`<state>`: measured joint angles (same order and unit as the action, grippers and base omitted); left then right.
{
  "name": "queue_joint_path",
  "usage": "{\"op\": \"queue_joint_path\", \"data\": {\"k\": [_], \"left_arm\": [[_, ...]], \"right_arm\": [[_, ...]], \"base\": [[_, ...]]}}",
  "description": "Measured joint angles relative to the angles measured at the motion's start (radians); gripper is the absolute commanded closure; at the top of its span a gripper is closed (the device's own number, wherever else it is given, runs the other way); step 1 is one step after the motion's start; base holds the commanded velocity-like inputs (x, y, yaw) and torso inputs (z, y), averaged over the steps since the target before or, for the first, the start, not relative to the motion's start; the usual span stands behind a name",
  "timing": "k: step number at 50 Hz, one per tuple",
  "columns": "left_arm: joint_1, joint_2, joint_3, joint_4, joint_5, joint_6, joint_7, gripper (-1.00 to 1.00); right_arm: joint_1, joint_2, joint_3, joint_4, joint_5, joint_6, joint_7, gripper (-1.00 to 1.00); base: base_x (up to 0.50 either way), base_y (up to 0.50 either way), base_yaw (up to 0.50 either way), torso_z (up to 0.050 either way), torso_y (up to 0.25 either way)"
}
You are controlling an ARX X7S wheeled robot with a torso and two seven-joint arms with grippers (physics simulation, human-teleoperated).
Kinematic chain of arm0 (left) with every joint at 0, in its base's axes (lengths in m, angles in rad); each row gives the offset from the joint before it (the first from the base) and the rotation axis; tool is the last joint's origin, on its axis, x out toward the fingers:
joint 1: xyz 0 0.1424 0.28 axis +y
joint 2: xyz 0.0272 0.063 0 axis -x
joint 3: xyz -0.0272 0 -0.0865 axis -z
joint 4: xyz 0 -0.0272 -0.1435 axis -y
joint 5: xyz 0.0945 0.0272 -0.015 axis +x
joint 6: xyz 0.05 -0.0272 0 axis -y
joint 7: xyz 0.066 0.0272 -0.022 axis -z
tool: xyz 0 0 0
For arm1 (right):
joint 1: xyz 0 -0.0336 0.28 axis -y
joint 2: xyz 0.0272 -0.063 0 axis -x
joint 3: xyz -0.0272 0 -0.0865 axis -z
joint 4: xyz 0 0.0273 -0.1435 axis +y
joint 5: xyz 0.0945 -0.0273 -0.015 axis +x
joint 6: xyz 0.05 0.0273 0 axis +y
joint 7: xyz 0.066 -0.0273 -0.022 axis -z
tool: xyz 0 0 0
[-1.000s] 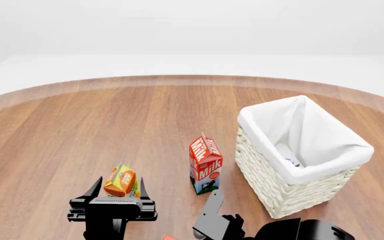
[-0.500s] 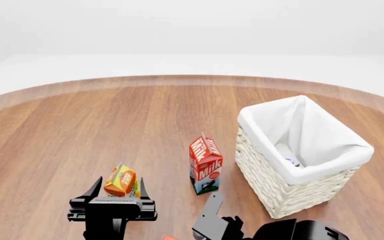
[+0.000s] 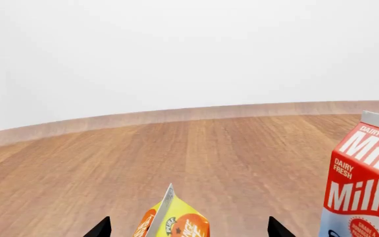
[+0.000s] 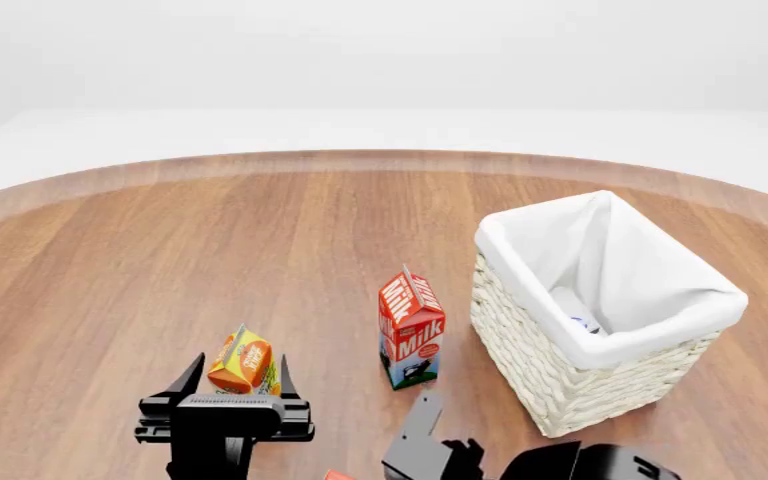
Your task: Pick up the cream cheese box and the butter, and put them in the basket.
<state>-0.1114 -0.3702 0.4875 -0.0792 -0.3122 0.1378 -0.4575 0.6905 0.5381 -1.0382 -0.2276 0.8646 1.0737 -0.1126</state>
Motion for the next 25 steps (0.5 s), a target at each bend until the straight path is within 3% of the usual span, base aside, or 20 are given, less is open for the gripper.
{"op": "queue_joint_path", "data": {"k": [25], "left_arm": [[-0.001,-0.002,0.003,0.000,-0.002,0.002,-0.002,-1.00]], "right_arm": [[-0.007,-0.023,-0.026,0.056,-0.008,0.001,-0.009,-1.00]], "base": [[0.00,0.00,0.00,0.000,0.000]]}}
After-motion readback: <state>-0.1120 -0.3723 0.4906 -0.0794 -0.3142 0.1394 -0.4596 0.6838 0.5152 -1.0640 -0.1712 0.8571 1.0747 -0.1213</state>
